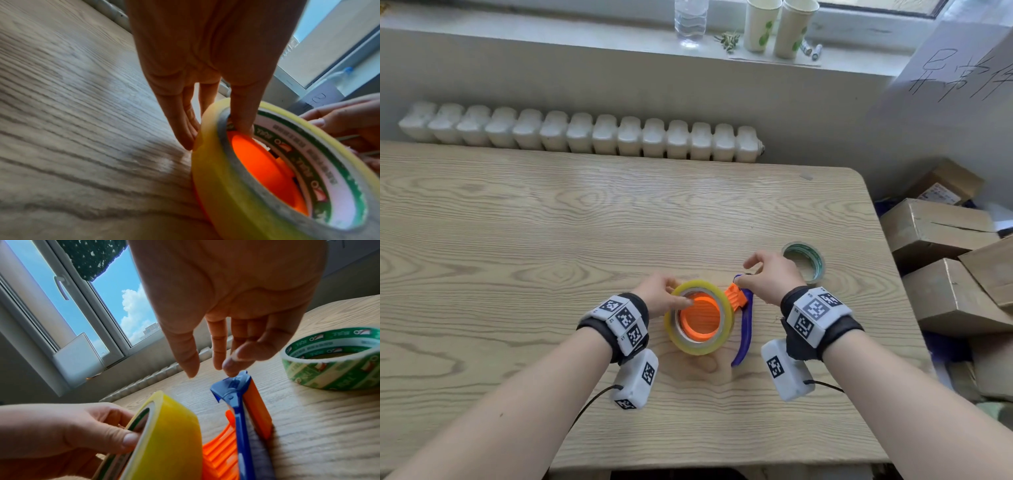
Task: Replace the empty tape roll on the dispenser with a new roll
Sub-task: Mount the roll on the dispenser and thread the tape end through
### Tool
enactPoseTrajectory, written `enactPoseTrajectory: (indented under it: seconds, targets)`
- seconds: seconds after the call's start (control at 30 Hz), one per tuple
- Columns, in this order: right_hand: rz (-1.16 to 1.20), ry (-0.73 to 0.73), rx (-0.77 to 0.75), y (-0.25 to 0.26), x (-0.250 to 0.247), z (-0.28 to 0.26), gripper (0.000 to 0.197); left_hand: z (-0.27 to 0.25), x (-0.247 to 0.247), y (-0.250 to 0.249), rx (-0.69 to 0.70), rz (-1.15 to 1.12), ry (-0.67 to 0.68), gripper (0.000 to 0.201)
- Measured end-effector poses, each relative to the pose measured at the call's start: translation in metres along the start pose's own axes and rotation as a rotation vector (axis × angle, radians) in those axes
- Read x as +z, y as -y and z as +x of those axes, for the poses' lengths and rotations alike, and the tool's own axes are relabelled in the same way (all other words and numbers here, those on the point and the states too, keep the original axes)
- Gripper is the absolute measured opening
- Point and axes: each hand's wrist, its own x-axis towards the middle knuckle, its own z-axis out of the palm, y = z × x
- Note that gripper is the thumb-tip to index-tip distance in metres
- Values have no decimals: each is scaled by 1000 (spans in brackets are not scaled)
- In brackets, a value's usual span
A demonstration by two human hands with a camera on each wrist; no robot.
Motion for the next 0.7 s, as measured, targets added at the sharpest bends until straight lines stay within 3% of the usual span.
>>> enactPoseTrajectory:
  seconds: [0.1,0.23,0.37,0.47,0.6,0.7]
  targets:
    - [-45,70,41,-1,0,-1,58,5,1,-7,-26,120,-22,28]
    - [-160,134,60,-3,-3,-4,91,10,4,-18,-76,205,-41,44]
    - [-67,292,101,-3,-2,-10,112,12,10,-24,-84,323,-50,43]
    - [-84,378,66,-2,7,-11,120,10,14,-33,-75,375,-71,39]
    - [-81,294,85,-9,16,-3,123,12,11,-31,-108,263,13,57]
    - [-64,249,89,-13,18,-2,119,15,10,-21,-143,201,40,59]
